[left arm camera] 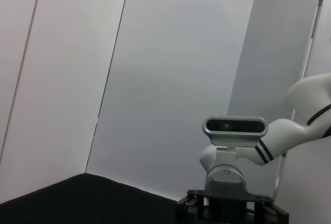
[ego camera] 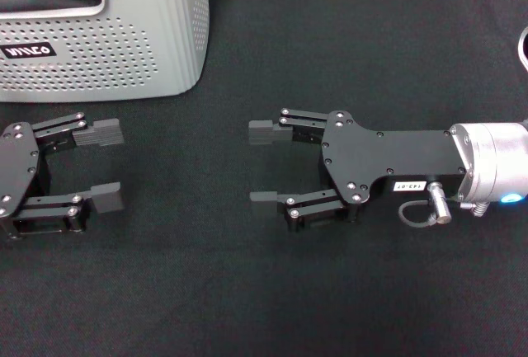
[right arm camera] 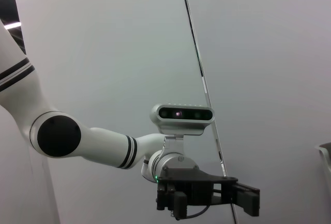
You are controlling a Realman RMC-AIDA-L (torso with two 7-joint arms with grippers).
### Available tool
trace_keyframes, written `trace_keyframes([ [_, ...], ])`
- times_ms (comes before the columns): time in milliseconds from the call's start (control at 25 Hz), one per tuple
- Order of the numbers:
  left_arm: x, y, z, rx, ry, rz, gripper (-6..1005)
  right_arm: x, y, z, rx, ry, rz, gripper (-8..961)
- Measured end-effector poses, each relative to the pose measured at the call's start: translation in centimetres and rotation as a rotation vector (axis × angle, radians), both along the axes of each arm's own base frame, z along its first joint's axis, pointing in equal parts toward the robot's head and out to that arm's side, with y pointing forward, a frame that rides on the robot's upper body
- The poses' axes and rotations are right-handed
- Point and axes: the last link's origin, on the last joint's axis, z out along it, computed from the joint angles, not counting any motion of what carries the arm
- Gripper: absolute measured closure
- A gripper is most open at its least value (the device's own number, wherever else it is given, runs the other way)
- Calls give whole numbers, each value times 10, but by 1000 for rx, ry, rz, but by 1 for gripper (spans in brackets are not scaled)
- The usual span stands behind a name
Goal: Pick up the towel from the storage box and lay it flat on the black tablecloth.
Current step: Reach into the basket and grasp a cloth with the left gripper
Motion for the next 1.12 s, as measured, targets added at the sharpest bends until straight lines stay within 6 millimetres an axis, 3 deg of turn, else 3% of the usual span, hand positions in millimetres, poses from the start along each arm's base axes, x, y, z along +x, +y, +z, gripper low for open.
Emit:
trace_keyframes([
  [560, 7, 8, 4, -3, -28, 12, 169, 13, -1, 7, 63, 42, -48, 95],
  [840, 51, 57, 46, 77, -48, 32, 170, 33, 3, 24, 168, 85, -128, 95],
  [960, 76, 88, 63, 161, 50, 67, 170, 43, 0, 28, 209, 98, -163, 95],
  [1120, 106, 114, 74, 306, 267, 86, 170, 58, -5, 31, 253, 115, -222, 95],
])
